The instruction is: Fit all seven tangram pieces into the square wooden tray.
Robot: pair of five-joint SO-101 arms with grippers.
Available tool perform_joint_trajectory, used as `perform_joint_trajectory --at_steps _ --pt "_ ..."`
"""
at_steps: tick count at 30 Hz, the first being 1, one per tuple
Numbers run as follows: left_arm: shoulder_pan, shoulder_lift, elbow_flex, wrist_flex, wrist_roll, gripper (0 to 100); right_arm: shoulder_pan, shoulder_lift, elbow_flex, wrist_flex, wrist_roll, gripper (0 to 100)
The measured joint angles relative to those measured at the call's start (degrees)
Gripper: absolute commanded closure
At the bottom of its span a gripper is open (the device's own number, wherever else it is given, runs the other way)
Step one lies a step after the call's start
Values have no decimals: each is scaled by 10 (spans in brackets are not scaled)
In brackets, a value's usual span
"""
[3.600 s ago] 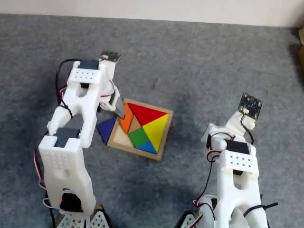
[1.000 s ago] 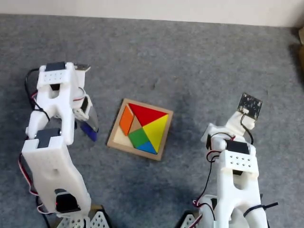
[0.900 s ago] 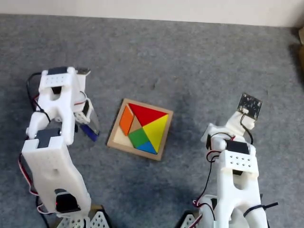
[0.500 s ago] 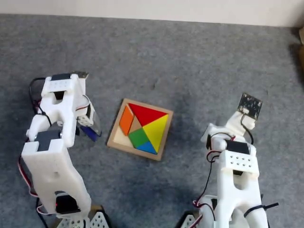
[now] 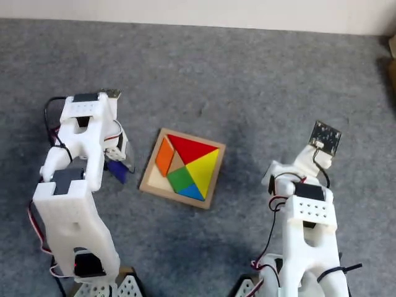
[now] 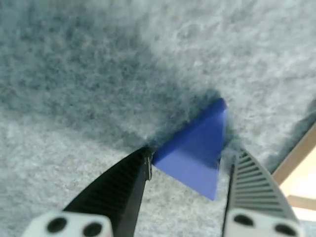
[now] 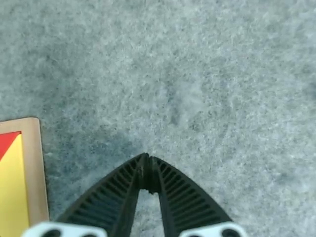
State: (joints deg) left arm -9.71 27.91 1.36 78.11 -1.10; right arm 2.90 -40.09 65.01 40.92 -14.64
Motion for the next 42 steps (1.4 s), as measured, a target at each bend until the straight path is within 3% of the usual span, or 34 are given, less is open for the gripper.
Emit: perform_joint_trajectory --at_steps 5,10,14,22,30,42 --pt "0 0 0 -16 0 753 0 0 0 0 0 995" --pt "2 0 0 -16 1 838 0 0 0 0 0 995" --pt "18 0 -1 -14 1 848 0 0 0 0 0 995" --pt "33 -2 -13 16 2 849 0 0 0 0 0 995" --pt "84 -105 -13 76 8 850 0 0 0 0 0 995" --pt "163 -134 20 104 155 825 0 0 0 0 0 995"
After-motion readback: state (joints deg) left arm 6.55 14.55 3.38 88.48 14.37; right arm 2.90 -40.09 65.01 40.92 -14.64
